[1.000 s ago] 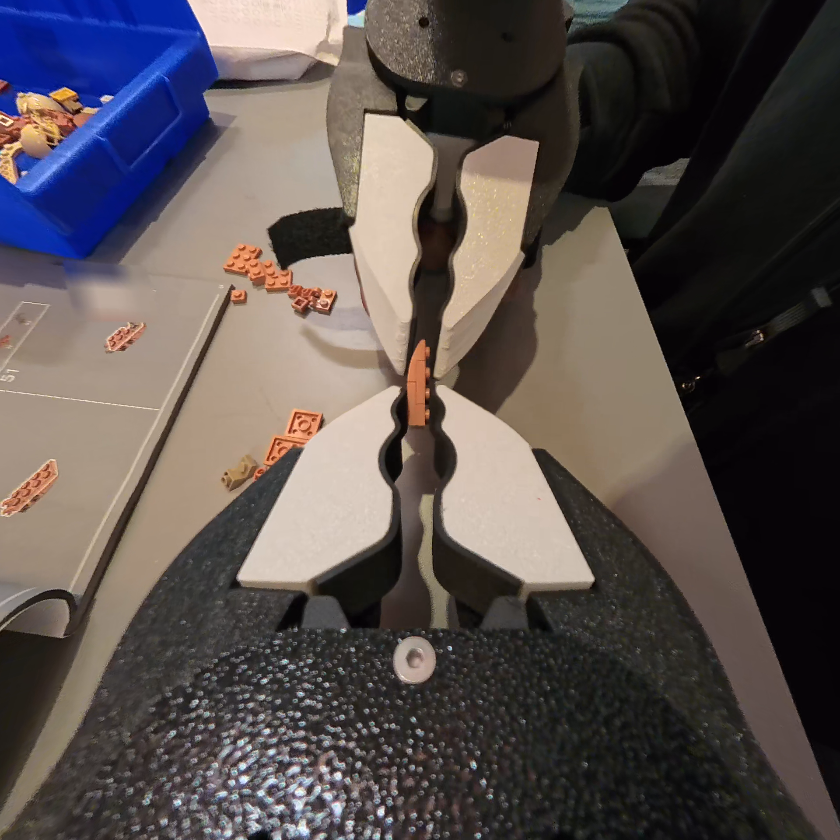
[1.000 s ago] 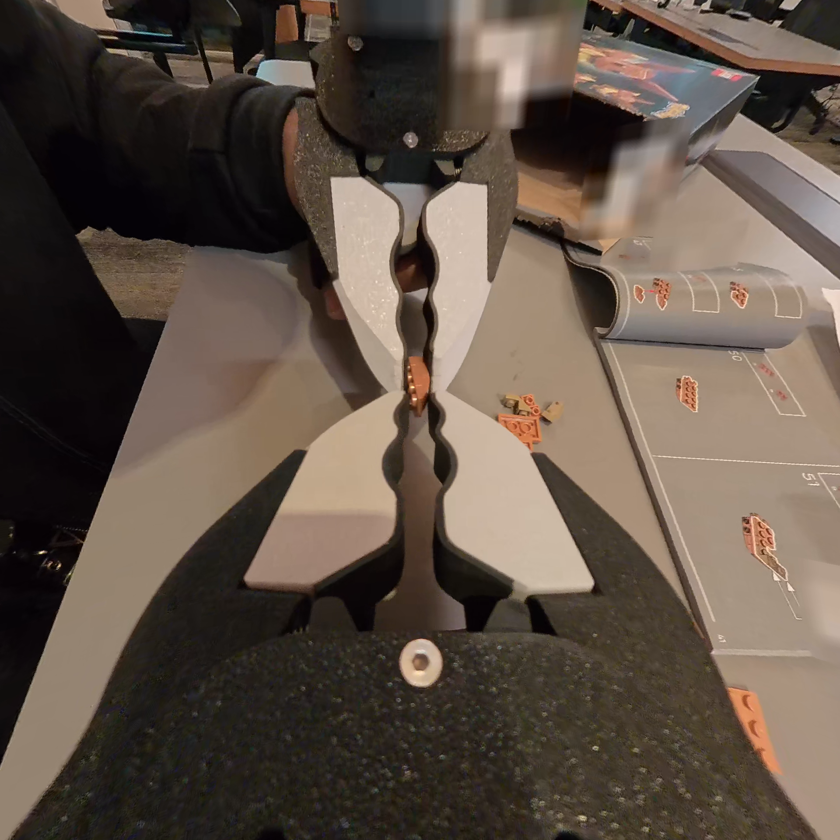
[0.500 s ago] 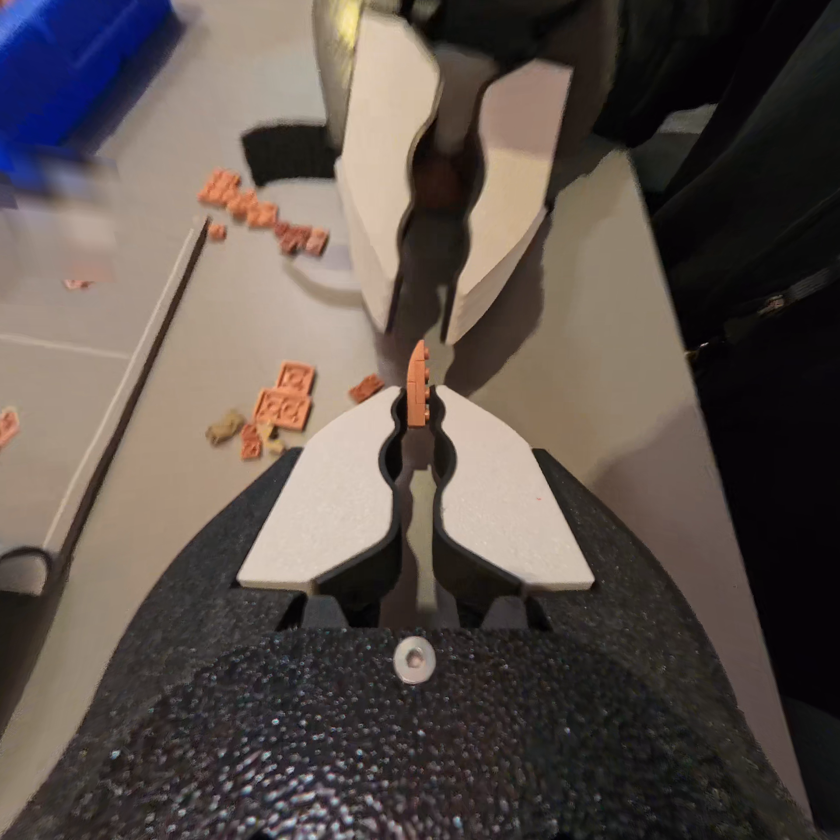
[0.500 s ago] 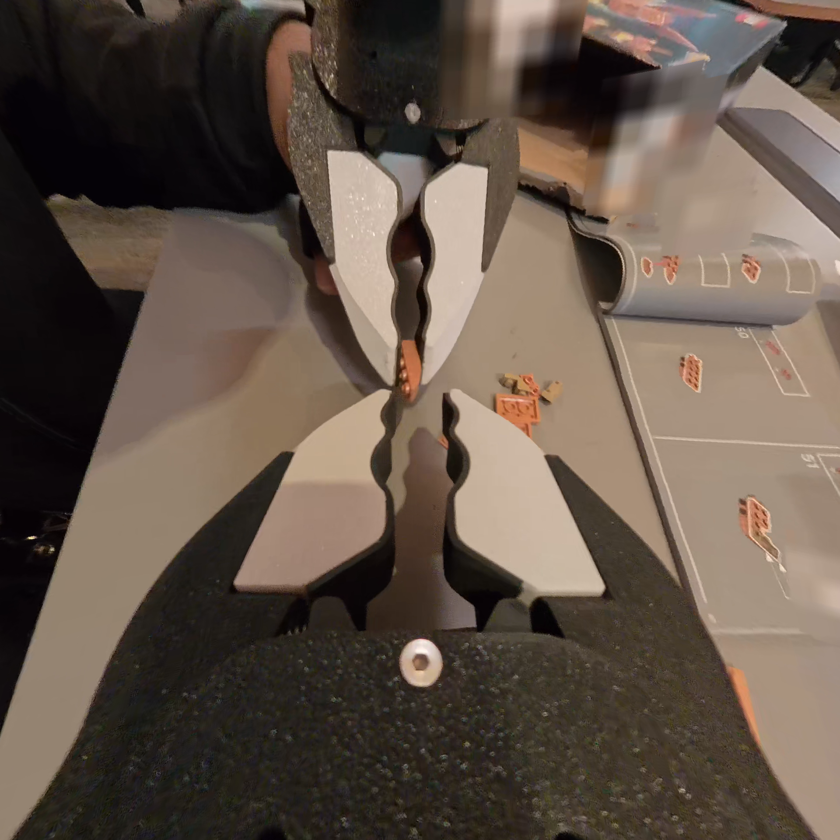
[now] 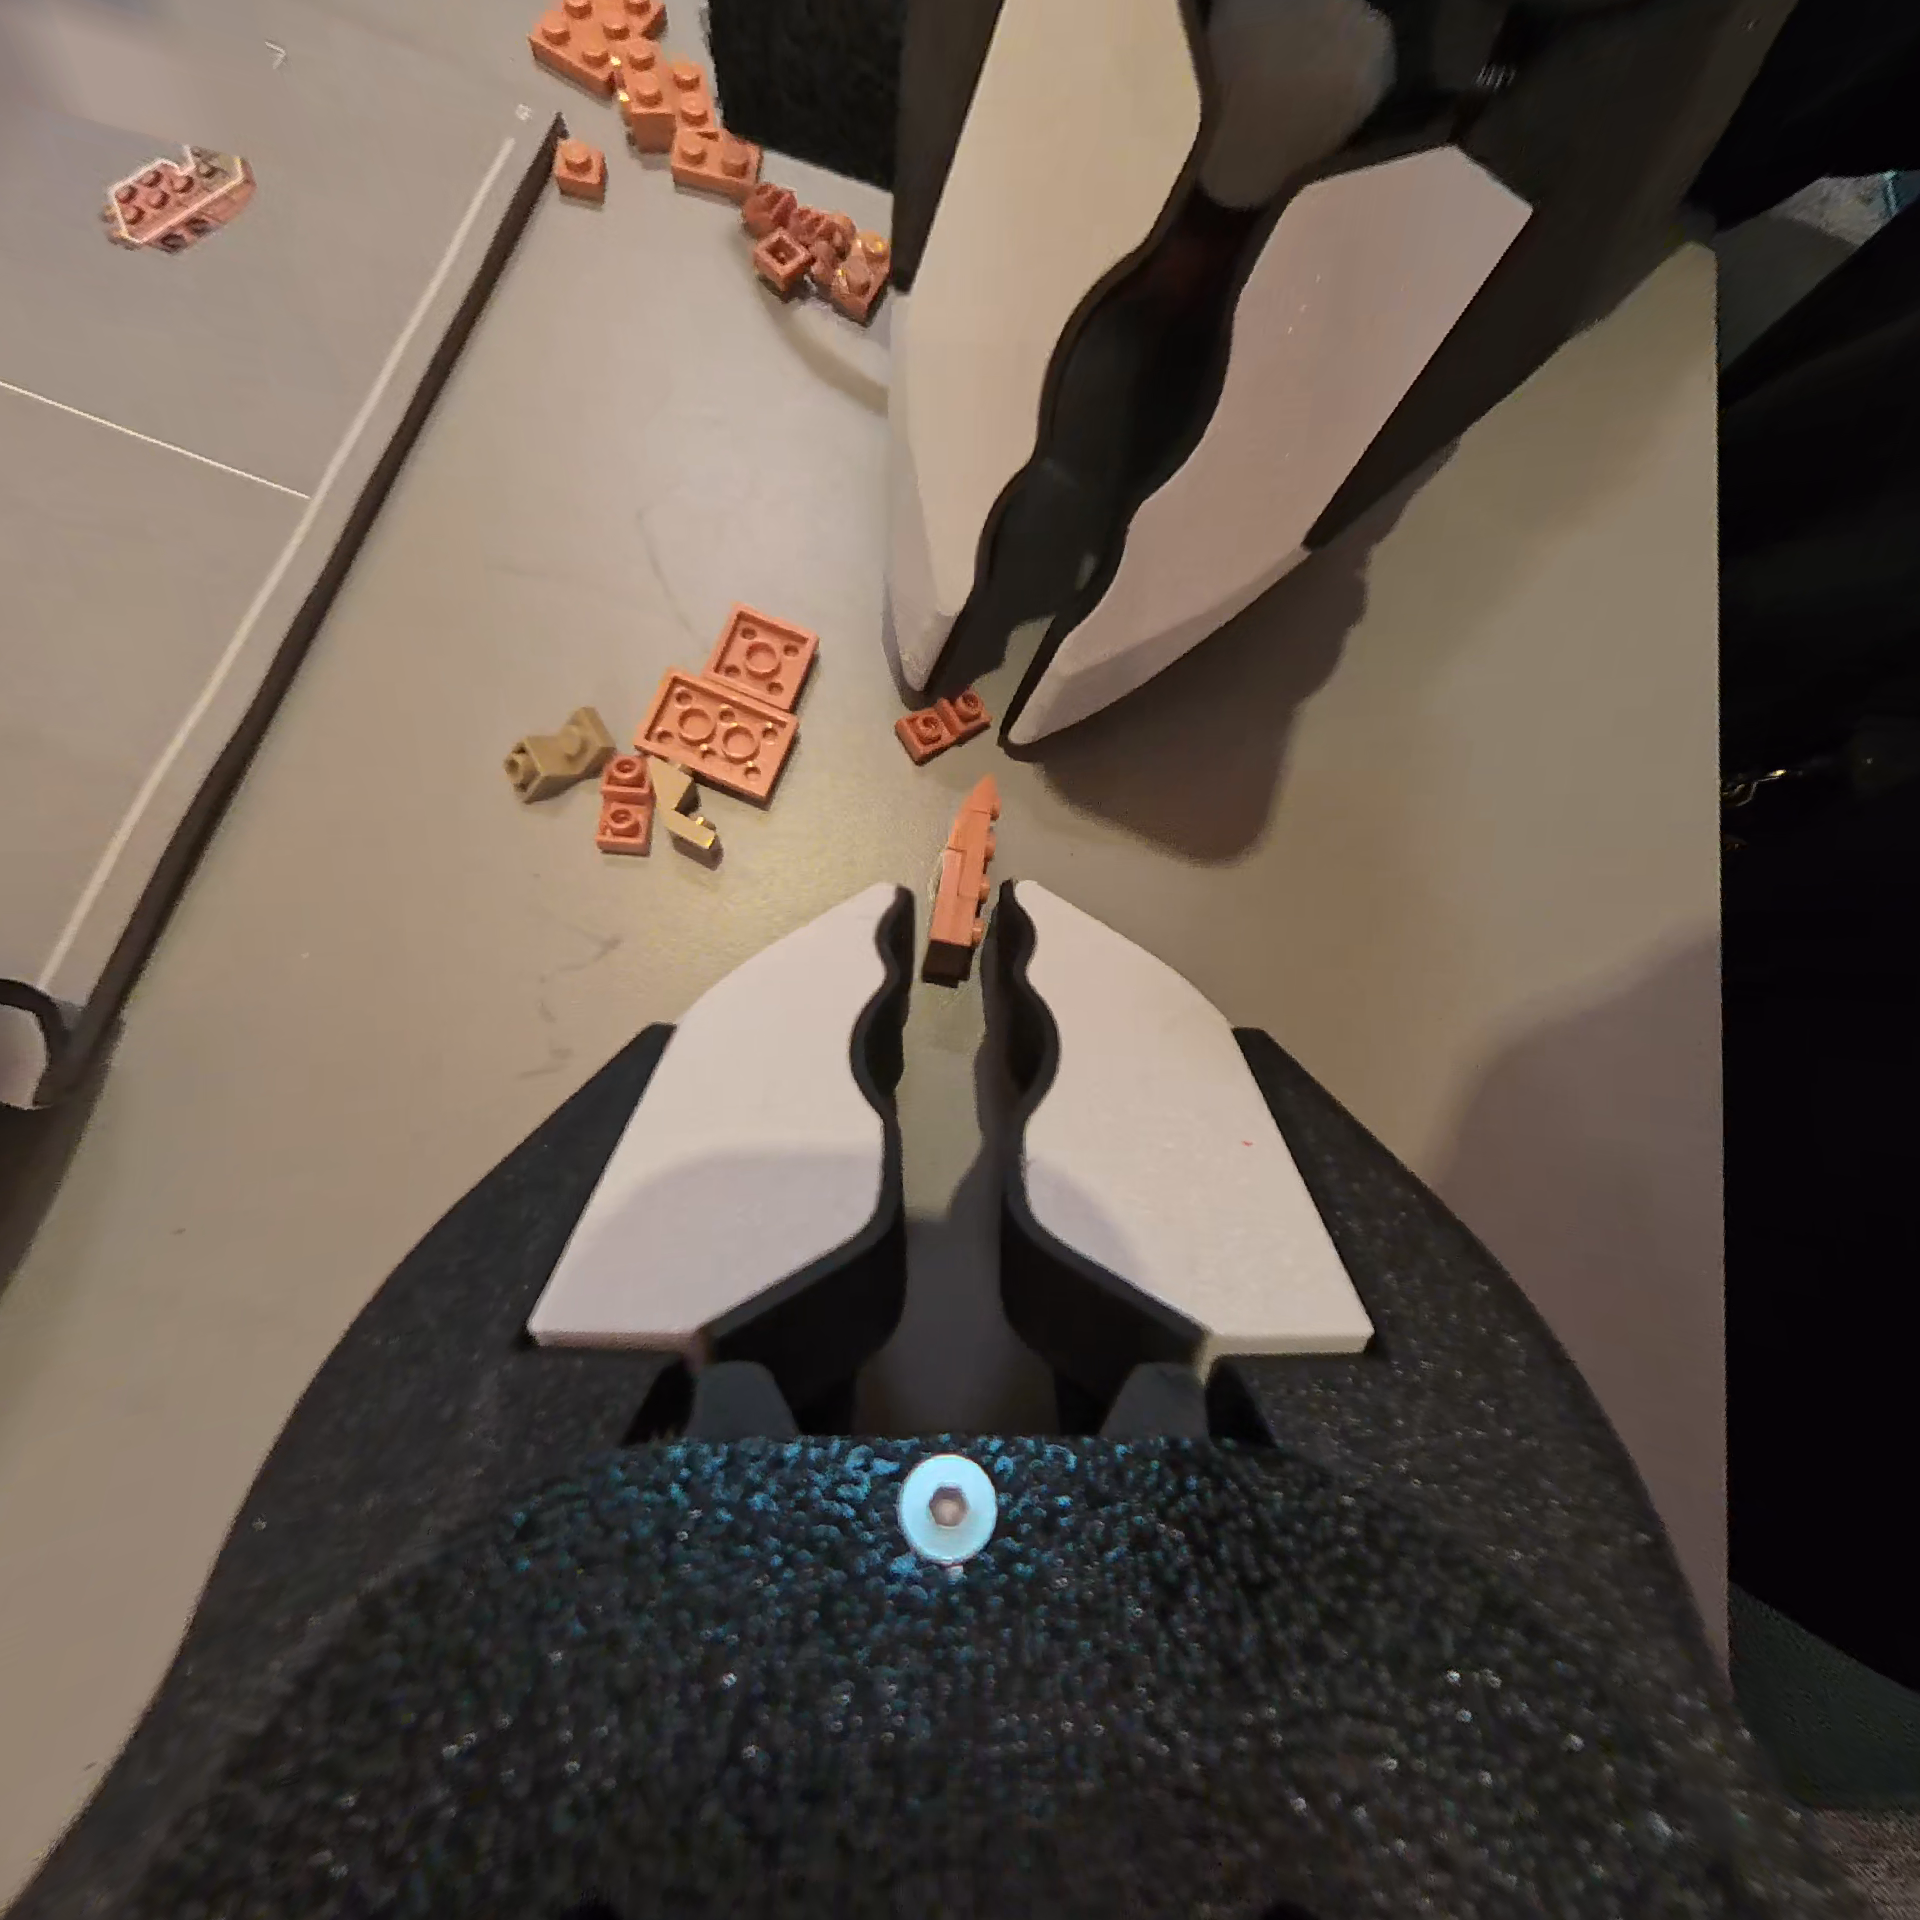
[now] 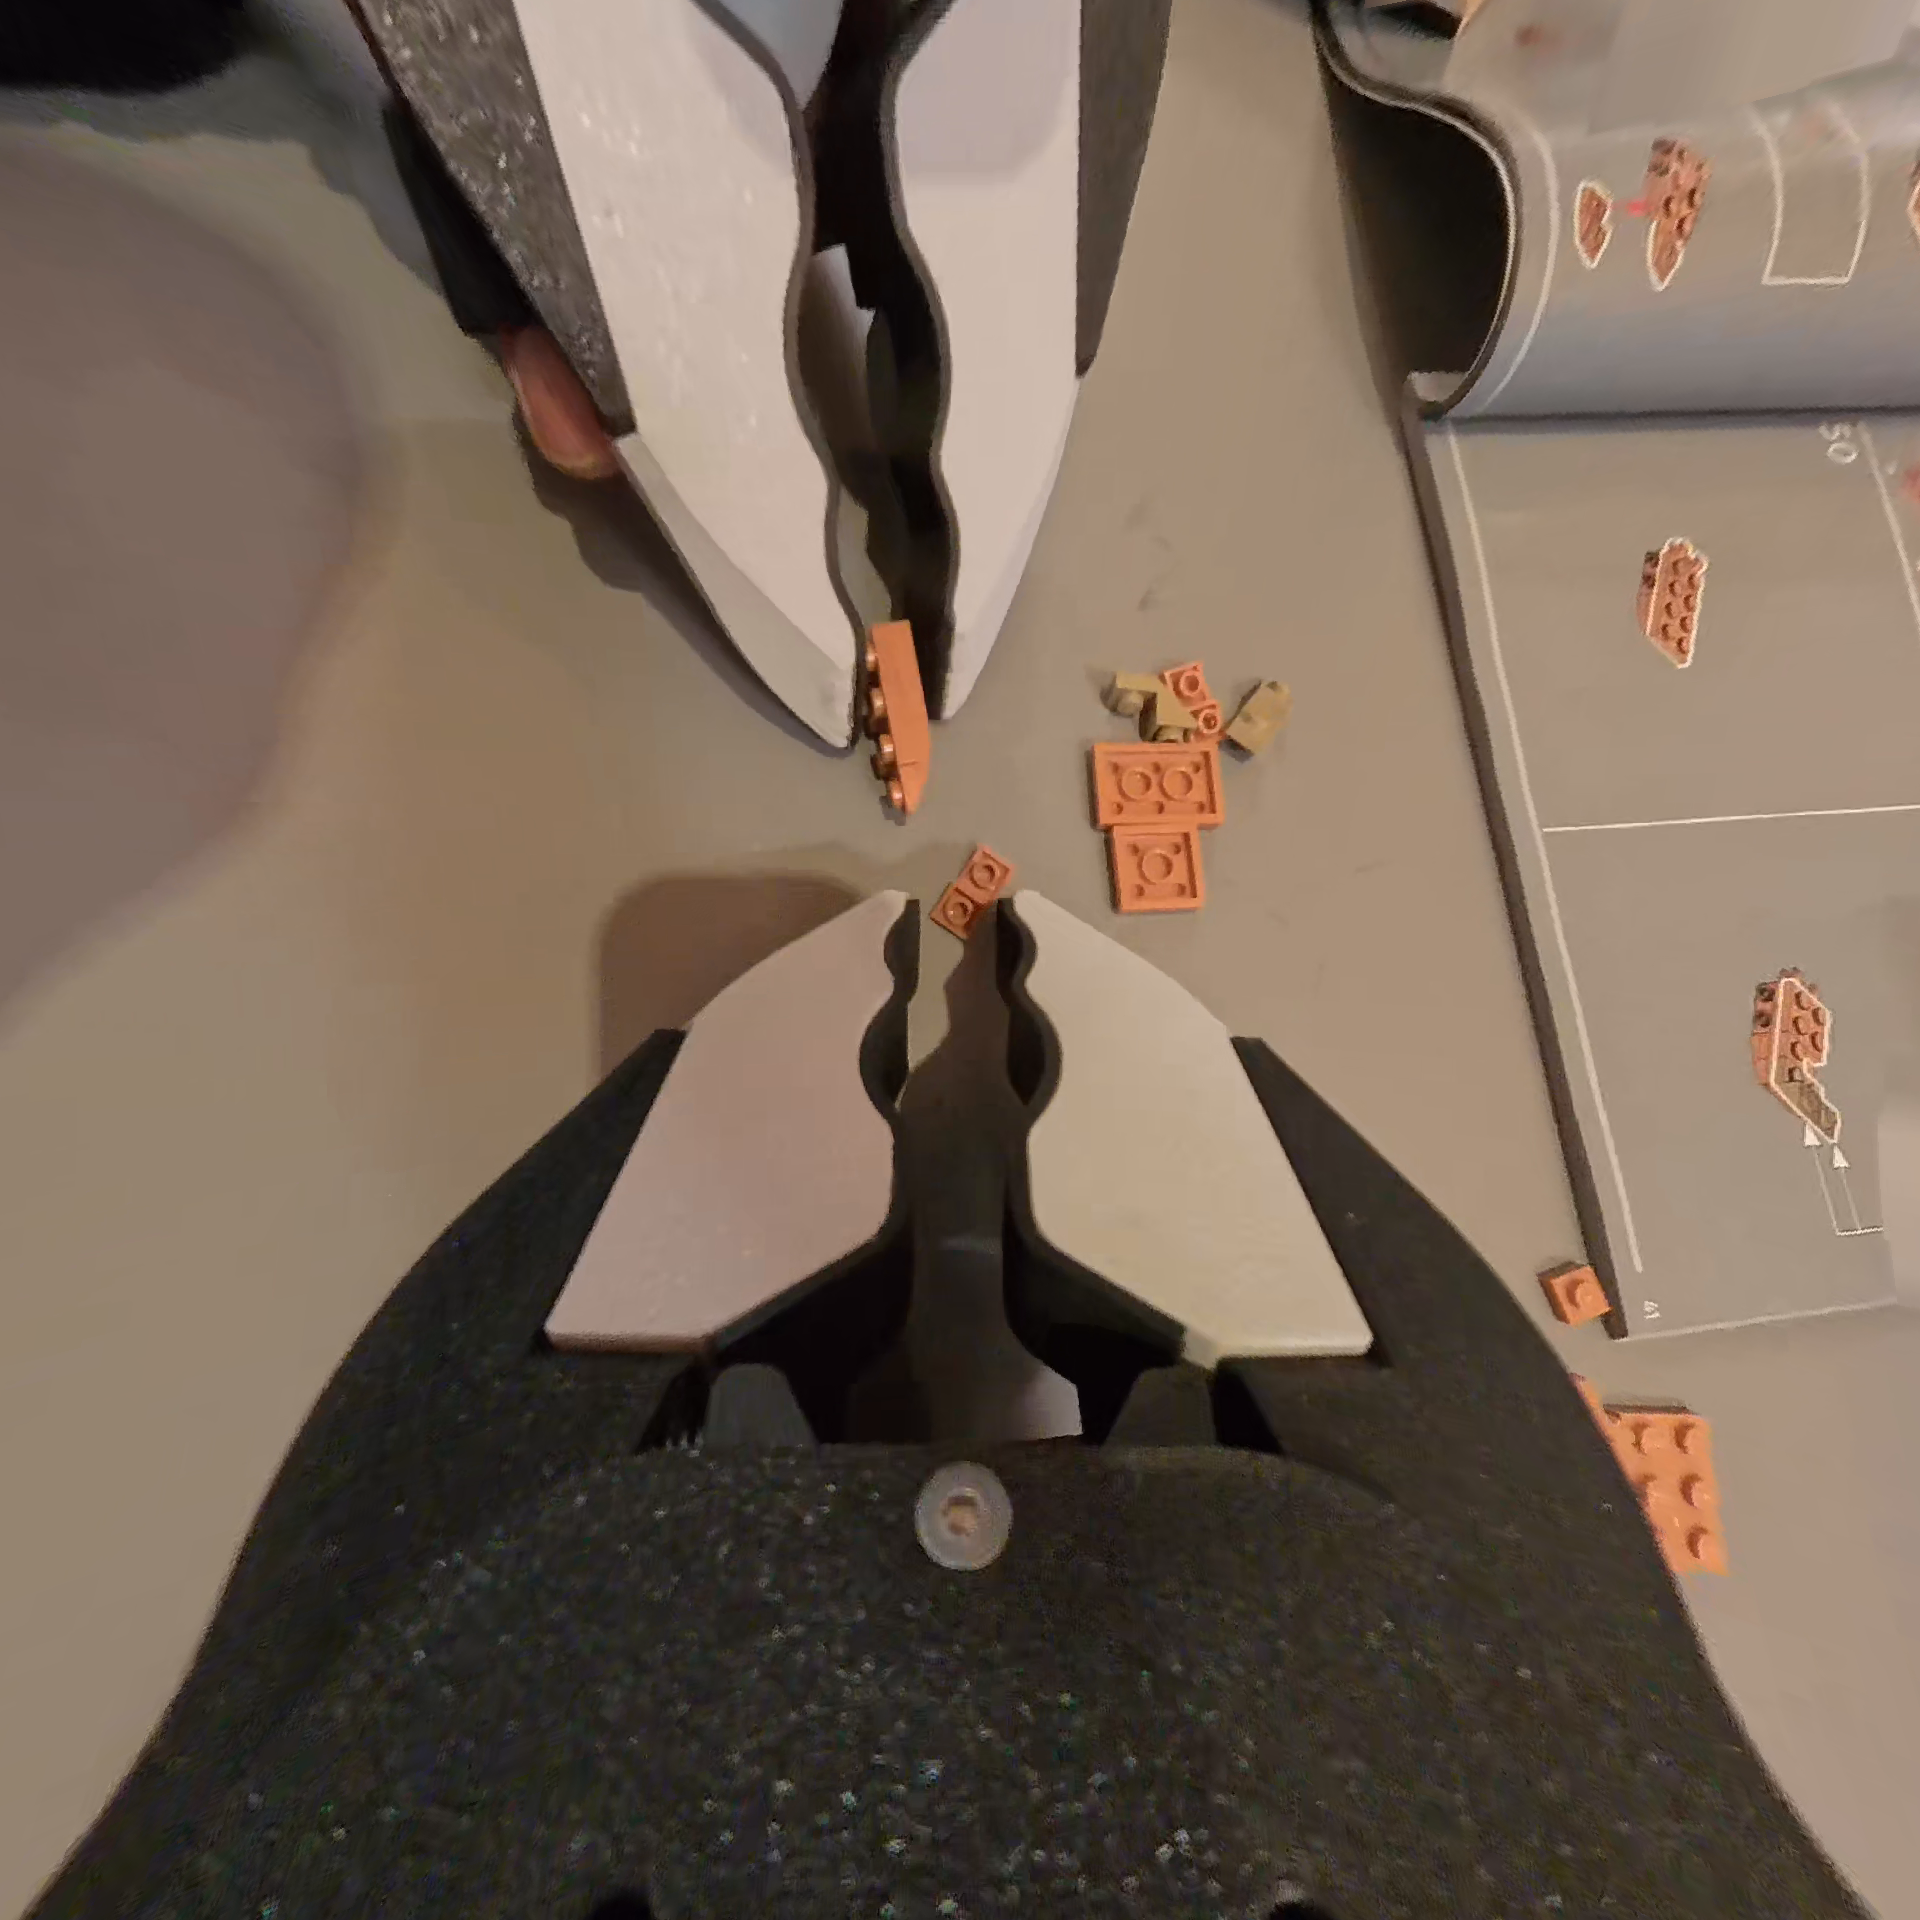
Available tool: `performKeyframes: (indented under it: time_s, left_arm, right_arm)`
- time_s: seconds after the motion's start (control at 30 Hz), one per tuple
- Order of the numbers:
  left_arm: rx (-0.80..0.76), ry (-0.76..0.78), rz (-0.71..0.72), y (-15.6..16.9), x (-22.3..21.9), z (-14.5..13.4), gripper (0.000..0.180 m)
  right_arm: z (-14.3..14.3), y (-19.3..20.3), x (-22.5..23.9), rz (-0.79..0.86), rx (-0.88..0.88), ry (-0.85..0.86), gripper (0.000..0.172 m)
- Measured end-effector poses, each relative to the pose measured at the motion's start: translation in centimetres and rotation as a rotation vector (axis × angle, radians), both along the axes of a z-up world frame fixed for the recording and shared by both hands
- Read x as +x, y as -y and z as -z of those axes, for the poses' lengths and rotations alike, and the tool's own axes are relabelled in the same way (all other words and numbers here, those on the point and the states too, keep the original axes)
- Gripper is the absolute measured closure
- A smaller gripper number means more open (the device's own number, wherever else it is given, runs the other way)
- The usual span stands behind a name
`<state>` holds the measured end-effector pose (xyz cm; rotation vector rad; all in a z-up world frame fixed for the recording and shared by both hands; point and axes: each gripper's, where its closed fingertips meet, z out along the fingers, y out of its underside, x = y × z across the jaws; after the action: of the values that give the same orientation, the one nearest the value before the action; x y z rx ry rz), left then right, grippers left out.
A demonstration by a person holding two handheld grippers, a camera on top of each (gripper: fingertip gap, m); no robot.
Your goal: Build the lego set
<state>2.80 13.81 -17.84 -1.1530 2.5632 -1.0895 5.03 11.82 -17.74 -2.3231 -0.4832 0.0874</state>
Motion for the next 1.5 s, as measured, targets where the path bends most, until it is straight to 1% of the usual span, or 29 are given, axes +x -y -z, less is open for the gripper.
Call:
performKeyframes:
  time_s: [0.13, 0.27, 0.4, 0.57, 0.7, 0.83, 0.93, 1.0, 1.1, 1.23, 1.37, 1.5]
  left_arm:
    - [0.016, 0.009, -0.011, -0.3, 0.1, -0.1, 0.158]
    - [-0.003, 0.023, -0.003, -0.2, 0.1, -0.6, 0.154]
    - [-0.090, 0.038, -0.017, 0.2, 0.3, -1.8, 0.154]
    - [-0.243, 0.015, -0.062, 0.6, 0.7, -2.9, 0.154]
    - [-0.347, 0.001, -0.091, 1.1, 1.0, -3.7, 0.156]
    - [-0.357, -0.003, -0.101, 1.4, 1.2, -3.7, 0.158]
    - [-0.373, -0.004, -0.083, 1.7, 1.0, -3.9, 0.171]
    - [-0.372, -0.001, -0.077, 1.7, 0.9, -3.9, 0.174]
    - [-0.389, 0.027, -0.078, 1.7, 1.2, -4.3, 0.174]
    - [-0.442, 0.113, -0.040, 1.8, 1.2, -5.9, 0.175]
    - [-0.415, 0.216, 0.010, 2.0, 1.2, -6.6, 0.175]
    - [-0.419, 0.271, 0.050, 2.4, 1.1, -7.1, 0.175]
  right_arm:
    - [0.1, -0.1, 0.1, 0.013, -0.015, -0.026, 0.161]
    - [0.1, -0.1, 0.0, 0.004, -0.015, -0.030, 0.163]
    - [-0.4, -0.1, -0.3, -0.029, 0.025, -0.014, 0.164]
    - [-2.0, -0.5, -0.5, -0.067, 0.151, -0.019, 0.164]
    - [-3.2, -0.8, -0.7, -0.091, 0.255, 0.018, 0.164]
    - [-4.0, -1.1, -1.3, -0.128, 0.331, 0.101, 0.164]
    - [-4.0, -1.1, -1.5, -0.141, 0.347, 0.139, 0.164]
    - [-4.0, -1.2, -1.5, -0.136, 0.349, 0.127, 0.164]
    - [-4.2, -1.2, -1.2, -0.107, 0.344, 0.043, 0.164]
    - [-4.6, -1.0, -1.0, -0.074, 0.306, -0.163, 0.158]
    - [-5.5, -0.5, -1.7, -0.101, 0.271, -0.379, 0.158]
    - [-6.2, -0.3, -2.1, -0.117, 0.255, -0.531, 0.161]
